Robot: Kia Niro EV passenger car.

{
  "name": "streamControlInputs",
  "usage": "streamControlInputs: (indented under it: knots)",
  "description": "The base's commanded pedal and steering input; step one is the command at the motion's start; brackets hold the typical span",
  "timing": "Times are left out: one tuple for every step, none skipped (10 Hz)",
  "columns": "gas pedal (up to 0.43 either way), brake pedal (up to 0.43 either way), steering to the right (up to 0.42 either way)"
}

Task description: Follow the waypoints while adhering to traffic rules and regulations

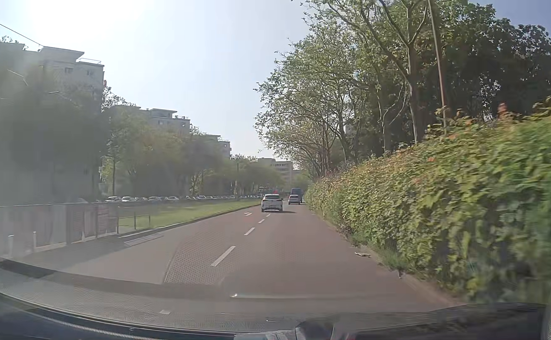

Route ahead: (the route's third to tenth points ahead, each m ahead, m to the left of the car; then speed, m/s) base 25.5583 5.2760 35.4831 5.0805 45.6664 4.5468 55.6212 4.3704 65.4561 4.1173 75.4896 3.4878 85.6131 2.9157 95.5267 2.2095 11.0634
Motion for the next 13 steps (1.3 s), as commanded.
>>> streamControlInputs:
  knots:
    - [0.118, 0.0, 0.0]
    - [0.118, 0.0, 0.0]
    - [0.118, 0.0, 0.0]
    - [0.118, 0.0, 0.0]
    - [0.118, 0.0, 0.0]
    - [0.118, 0.0, 0.0]
    - [0.118, 0.0, -0.001]
    - [0.118, 0.0, 0.0]
    - [0.118, 0.0, 0.002]
    - [0.118, 0.0, 0.003]
    - [0.118, 0.0, 0.003]
    - [0.118, 0.0, 0.003]
    - [0.118, 0.0, 0.003]
